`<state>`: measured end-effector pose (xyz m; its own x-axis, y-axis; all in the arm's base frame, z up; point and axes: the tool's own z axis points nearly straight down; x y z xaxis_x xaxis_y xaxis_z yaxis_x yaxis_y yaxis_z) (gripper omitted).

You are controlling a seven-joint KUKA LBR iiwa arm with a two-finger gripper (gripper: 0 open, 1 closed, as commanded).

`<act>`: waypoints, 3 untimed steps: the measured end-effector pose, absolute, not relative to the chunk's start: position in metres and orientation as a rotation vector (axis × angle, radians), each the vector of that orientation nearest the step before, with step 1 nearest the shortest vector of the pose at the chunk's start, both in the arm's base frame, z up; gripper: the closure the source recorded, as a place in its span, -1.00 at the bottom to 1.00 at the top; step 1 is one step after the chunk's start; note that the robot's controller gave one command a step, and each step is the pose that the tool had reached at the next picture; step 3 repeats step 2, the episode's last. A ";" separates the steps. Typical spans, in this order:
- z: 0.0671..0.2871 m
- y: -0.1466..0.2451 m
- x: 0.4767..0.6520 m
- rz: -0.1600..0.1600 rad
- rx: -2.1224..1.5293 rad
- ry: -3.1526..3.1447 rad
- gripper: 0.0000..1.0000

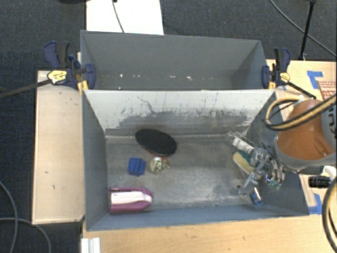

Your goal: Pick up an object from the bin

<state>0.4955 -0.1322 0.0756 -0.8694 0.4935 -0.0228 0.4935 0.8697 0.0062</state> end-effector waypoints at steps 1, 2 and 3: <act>0.077 -0.132 0.498 0.003 0.792 3.004 1.00; 0.141 -0.132 0.500 0.000 0.793 3.032 1.00; 0.141 -0.132 0.500 0.000 0.793 3.032 1.00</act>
Offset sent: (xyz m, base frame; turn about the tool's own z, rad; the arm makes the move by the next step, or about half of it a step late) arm 0.0000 0.0000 0.0000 0.0000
